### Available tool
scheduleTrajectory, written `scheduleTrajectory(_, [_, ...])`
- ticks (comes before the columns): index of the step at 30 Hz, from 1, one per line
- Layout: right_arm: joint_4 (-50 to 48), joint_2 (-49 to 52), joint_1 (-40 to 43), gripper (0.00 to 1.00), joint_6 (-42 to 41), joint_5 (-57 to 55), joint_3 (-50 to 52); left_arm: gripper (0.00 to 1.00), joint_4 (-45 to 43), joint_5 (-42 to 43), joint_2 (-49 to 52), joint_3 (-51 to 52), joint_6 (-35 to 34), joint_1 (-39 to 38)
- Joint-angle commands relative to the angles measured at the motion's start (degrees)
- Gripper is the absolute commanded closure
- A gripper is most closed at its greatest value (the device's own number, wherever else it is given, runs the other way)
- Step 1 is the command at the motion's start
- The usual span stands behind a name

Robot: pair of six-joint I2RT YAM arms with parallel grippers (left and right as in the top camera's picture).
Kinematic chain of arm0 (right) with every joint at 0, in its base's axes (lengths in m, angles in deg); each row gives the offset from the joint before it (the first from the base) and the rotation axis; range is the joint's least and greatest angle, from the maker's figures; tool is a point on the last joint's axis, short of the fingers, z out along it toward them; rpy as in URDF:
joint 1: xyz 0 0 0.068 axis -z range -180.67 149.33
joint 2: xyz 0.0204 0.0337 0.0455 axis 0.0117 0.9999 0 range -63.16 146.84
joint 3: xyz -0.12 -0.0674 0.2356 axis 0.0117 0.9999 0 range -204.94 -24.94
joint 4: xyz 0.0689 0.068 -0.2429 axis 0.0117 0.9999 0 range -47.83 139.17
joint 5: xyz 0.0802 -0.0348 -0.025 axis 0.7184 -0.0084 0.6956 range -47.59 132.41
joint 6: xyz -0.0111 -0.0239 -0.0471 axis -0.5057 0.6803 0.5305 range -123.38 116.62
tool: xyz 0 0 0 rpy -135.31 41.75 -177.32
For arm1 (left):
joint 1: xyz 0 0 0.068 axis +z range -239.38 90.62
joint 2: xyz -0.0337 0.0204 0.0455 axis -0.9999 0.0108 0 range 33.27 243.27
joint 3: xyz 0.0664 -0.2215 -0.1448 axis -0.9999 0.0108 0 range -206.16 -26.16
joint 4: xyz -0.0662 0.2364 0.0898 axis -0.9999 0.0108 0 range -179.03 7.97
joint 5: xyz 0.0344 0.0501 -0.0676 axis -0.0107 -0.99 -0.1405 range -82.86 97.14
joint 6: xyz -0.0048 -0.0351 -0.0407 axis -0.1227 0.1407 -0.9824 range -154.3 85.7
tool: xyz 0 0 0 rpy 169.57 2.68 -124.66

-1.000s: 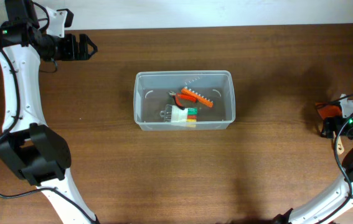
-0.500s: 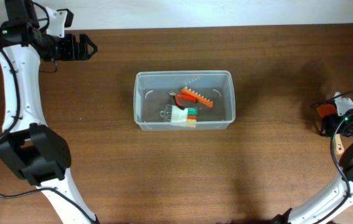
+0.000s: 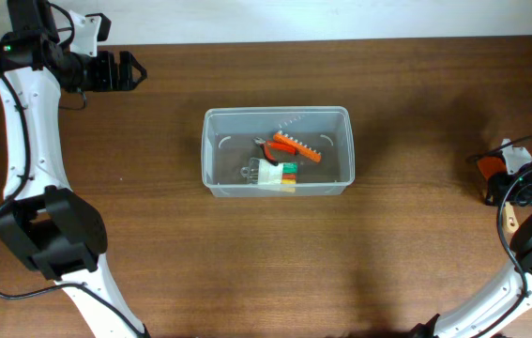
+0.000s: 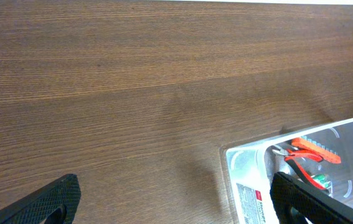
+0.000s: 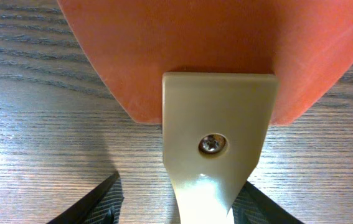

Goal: Pack container
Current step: 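Lower the right gripper onto the scraper handle and close on it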

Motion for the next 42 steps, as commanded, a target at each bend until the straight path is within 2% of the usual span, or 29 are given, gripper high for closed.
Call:
scheduleTrajectory(1, [-0.1,1.1,-0.2,0.45,0.2,-1.6,0.0,0.01,-0.1,0.0,0.0,-0.9,-0.5,0.2])
scheduleTrajectory(9, [-0.6,1.1,-0.2,0.56,0.2,-2.5,0.0,0.01,-0.1,0.0,0.0,-0.9,-0.5,0.2])
scheduleTrajectory(16, [-0.7,1.1,-0.2,0.59,0.2,-2.5,0.0,0.01,-0.1,0.0,0.0,-0.9,-0.5,0.2])
scheduleTrajectory(19, [-0.8,1.1,-0.2,0.64,0.2,-2.5,0.0,0.01,-0.1,0.0,0.0,-0.9,-0.5,0.2])
scheduleTrajectory(28, [-0.8,1.1,-0.2,0.73,0.2,-2.5,0.0,0.01,-0.1,0.0,0.0,-0.9,-0.5,0.2])
scheduleTrajectory(42, [-1.2,1.1,-0.3,0.77,-2.3,-2.5,0.0,0.01,-0.1,0.0,0.0,-0.9,-0.5,0.2])
